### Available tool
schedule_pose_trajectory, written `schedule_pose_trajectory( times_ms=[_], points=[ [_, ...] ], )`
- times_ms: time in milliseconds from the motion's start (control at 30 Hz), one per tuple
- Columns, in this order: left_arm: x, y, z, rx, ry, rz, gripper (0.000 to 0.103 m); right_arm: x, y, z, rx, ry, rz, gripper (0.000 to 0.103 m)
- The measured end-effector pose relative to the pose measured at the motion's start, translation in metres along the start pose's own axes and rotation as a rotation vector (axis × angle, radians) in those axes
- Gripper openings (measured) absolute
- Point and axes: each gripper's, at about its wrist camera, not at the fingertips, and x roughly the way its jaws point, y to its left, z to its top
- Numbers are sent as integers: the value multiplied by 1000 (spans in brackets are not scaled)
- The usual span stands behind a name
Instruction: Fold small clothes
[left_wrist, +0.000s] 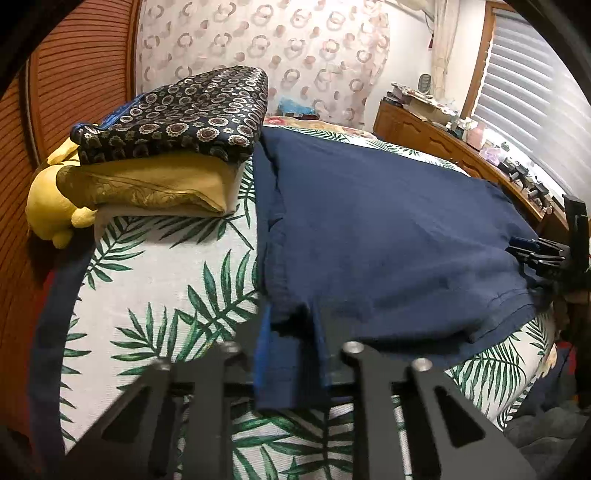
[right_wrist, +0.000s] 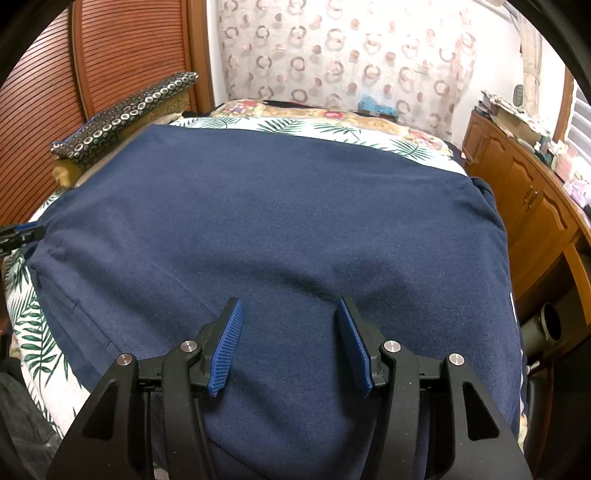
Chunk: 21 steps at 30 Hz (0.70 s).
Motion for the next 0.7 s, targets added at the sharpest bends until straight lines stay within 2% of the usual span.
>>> schedule_pose_trajectory(
  times_ms=[67, 233, 533, 700],
  points=[
    [-1, -3, 1, 14, -6, -5, 4, 0, 0, 0, -1, 0, 0, 54],
    [-18, -16, 11, 26, -78, -53, 4, 0, 0, 0, 0, 0, 0, 54],
    [-43, -39, 53, 56, -181, -159, 3, 0, -1, -1, 0, -1, 1, 54],
    [-45, -75, 79, 129, -219, -218, 3, -3, -1, 0, 7, -8, -23, 54]
  ],
)
